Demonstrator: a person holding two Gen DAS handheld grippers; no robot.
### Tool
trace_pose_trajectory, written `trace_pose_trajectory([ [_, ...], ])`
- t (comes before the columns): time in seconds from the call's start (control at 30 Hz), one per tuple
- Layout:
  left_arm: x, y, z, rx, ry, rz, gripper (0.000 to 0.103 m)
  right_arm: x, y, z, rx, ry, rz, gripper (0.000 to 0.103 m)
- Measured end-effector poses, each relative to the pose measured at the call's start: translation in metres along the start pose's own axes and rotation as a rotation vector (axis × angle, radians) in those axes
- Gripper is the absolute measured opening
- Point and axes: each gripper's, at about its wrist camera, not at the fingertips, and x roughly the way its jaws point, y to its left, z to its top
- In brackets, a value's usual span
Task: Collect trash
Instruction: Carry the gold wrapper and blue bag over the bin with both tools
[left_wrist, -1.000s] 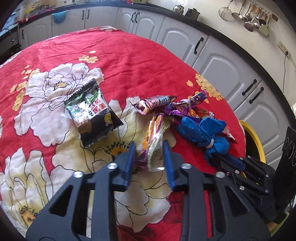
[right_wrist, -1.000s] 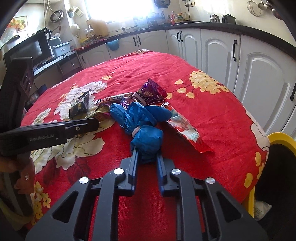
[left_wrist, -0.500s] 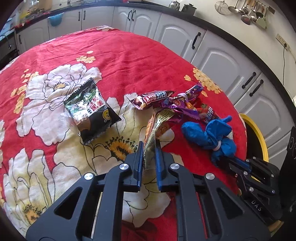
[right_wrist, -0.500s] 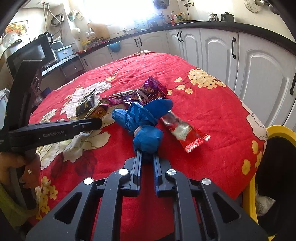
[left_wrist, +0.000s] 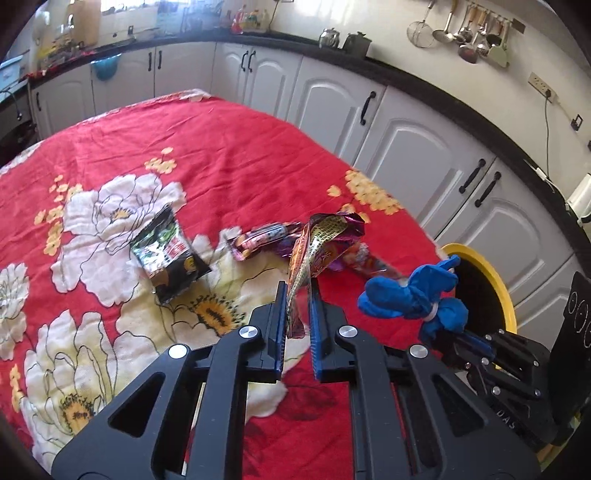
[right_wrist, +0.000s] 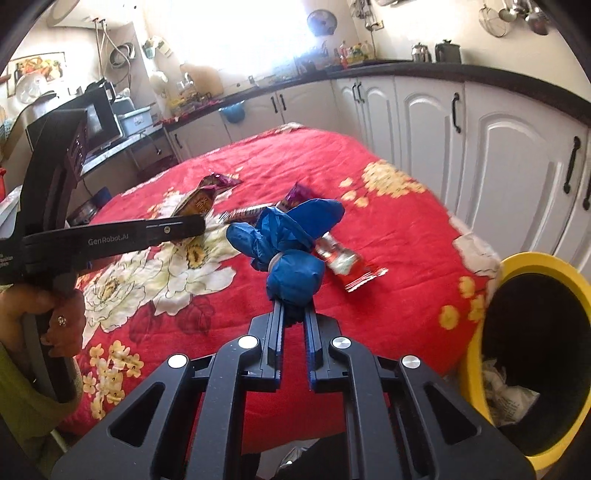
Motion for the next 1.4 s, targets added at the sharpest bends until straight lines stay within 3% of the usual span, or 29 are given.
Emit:
trace_pose_trajectory([
  [0.6, -0.012, -0.075, 0.006, 0.095, -0.063, -0.097, 0.006, -0.065, -0.053, 0.015, 0.094, -0.129, -0.095, 0.009],
  [1.4, 0.004, -0.156, -0.003, 0.202, -0.058, -0.191, 0.006, -0.118, -0.131, -0.013, 0.211, -0.188, -0.252, 0.009],
])
